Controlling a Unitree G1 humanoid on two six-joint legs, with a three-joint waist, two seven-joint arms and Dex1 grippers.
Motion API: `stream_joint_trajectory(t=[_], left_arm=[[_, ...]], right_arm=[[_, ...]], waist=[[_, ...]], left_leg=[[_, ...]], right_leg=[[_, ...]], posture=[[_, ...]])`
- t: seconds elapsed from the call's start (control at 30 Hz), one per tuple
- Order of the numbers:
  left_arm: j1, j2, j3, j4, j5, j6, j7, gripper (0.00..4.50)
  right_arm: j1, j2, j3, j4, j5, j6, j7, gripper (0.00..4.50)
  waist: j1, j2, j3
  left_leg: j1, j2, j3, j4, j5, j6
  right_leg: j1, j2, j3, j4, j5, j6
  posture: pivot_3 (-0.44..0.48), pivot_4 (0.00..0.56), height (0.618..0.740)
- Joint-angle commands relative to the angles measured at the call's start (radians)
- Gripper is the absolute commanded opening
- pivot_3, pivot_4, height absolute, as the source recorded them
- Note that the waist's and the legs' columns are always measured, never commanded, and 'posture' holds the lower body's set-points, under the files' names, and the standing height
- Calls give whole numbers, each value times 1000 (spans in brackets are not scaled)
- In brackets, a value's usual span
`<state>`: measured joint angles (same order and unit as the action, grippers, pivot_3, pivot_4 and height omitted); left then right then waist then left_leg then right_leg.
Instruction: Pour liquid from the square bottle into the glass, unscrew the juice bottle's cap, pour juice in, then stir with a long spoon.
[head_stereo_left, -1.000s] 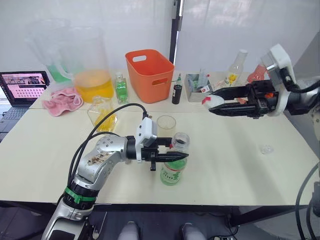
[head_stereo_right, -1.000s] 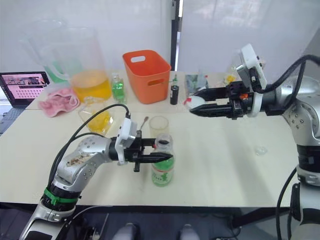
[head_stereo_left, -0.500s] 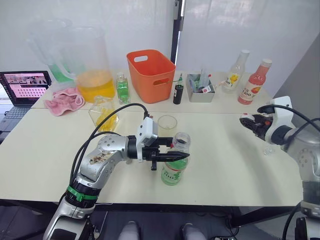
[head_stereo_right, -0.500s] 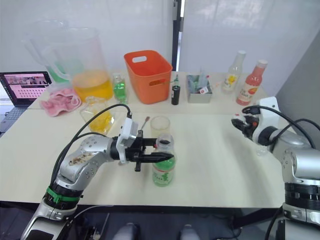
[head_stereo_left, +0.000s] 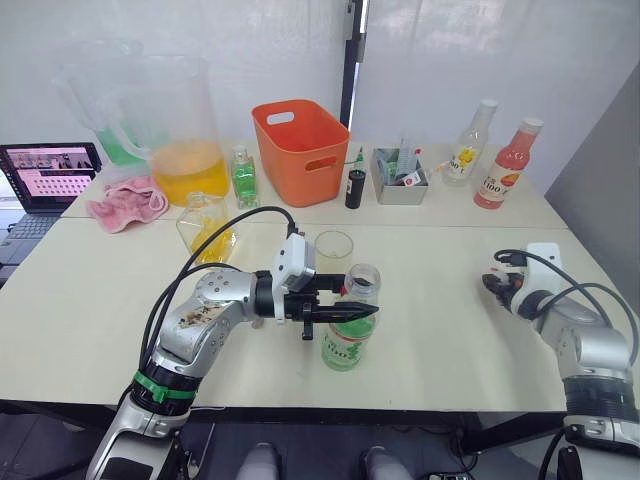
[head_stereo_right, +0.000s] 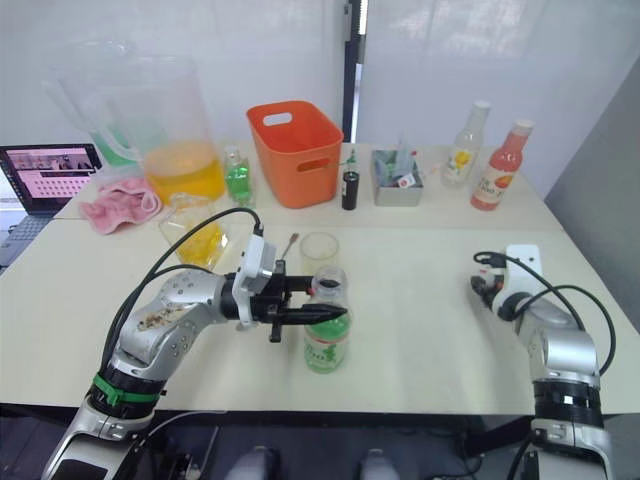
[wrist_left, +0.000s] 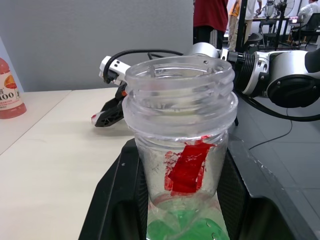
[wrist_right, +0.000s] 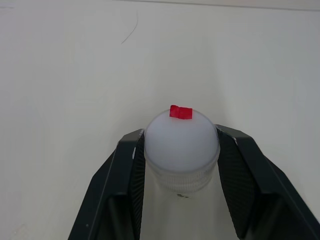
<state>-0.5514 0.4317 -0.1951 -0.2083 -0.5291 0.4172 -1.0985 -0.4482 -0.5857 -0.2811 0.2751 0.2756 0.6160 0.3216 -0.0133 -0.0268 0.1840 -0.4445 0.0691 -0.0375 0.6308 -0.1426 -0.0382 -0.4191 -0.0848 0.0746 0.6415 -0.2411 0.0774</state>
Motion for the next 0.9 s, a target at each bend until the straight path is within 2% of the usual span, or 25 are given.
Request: stream_joint_trajectory(t=[0.03,0.07,0.13,0.33,0.5,0.6,0.67,0.77,0.9], left_arm=[[1,9,-4,2,31,6,25,1329],[2,10,-3,1,31,7,25,1329],[4,12,-4,-1,30,8,24,1329],[9,19,-1,-4,28,10,20,1329],[12,21,0,-3,26,10,19,1329],[14,29,6,-1,28,10,19,1329],[14,31,6,-2,28,10,20,1329],[-3,49,15,-26,25,33,32,1329],[-17,61,39,-55,-4,70,52,1329]], right_arm=[[-12,4,-28,-4,14,-21,7,1600],[-11,10,-32,-6,21,-20,12,1600],[-7,18,-41,-19,35,-20,20,2617],[-7,4,-55,-102,51,-12,33,4464],[-5,-6,-65,-182,68,19,42,4464],[-46,-69,-67,-318,143,46,149,4464],[-50,-86,-65,-347,160,50,177,4464],[-97,-127,-80,-514,362,233,259,4464],[-100,-180,-50,-634,468,337,315,4464]], waist=[[0,0,0],[0,0,0],[0,0,0],[-1,0,0],[0,0,0],[-1,1,0],[-1,2,0],[-5,2,0],[-4,1,0]], left_leg=[[0,0,0,0,0,0],[0,0,0,0,0,0],[0,0,0,0,0,0],[0,0,0,0,0,0],[0,0,0,0,0,0],[0,0,0,0,0,0],[0,0,0,0,0,0],[1,0,0,-1,0,0],[1,0,0,-2,0,0]], right_leg=[[0,0,0,0,0,0],[0,0,0,0,0,0],[0,0,0,0,0,0],[0,0,0,0,0,1],[0,0,0,0,0,0],[-1,0,0,0,0,0],[-1,0,0,0,0,0],[0,0,0,0,0,-1],[0,0,0,0,-1,-1]], posture=[[0,150,703],[0,150,703],[0,150,703],[0,150,703],[0,150,703],[0,150,703],[0,150,703],[0,150,703],[0,150,703]])
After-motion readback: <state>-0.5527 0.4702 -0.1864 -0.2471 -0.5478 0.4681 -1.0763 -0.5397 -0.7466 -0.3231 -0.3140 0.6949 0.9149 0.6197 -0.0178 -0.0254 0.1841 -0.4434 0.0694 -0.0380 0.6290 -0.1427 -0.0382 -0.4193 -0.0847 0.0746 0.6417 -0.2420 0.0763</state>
